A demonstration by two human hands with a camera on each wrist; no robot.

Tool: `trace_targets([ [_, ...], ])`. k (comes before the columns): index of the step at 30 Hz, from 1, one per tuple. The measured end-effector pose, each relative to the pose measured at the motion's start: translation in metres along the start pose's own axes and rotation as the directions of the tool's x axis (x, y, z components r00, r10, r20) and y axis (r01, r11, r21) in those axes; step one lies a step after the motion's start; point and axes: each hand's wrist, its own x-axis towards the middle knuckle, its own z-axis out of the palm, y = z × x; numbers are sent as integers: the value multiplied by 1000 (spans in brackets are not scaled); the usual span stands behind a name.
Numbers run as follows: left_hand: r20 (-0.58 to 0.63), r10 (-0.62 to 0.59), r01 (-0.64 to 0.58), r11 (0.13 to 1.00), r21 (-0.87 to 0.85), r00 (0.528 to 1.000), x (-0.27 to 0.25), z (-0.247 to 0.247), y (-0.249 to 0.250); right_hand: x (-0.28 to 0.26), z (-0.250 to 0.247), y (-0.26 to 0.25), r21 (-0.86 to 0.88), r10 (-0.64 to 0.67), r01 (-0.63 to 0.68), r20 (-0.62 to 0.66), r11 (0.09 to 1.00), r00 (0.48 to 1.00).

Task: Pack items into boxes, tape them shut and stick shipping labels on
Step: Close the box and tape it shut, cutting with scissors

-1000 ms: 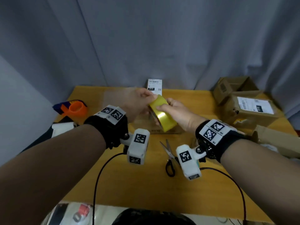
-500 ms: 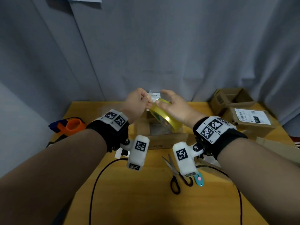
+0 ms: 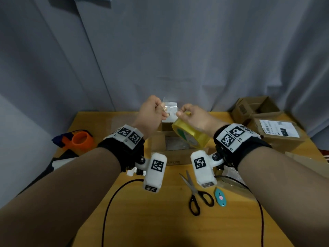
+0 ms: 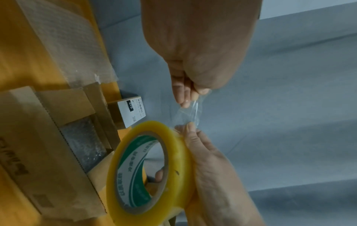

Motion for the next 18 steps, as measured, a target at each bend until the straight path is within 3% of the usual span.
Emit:
trace_targets([
  [4,10,-57,57,998,19,998,2,2,-10,3,2,1,-94,-39,35,-36,995,999],
  [7,120,-81,65,988,139,989,2,4,-22,3,4,8,-190,-43,26,-89,982,995],
  [9,176,-74,18,955,297,982,2,1,-33,3,5,16,-182,3,-22,-106,983,994],
  [11,247,-75,-66,852,519,966,3,-2,-51,5,6,25,-175,39,-61,-125,983,991],
  [13,378,-135,-148,761,631,916,2,1,-70,7,6,31,-155,70,-92,-144,984,987],
  [15,484,-254,-190,695,693,837,-1,8,-85,8,6,36,-132,86,-108,-159,985,984],
  [18,519,-378,-198,630,751,767,-2,18,-101,11,9,41,-118,83,-101,-153,988,985],
])
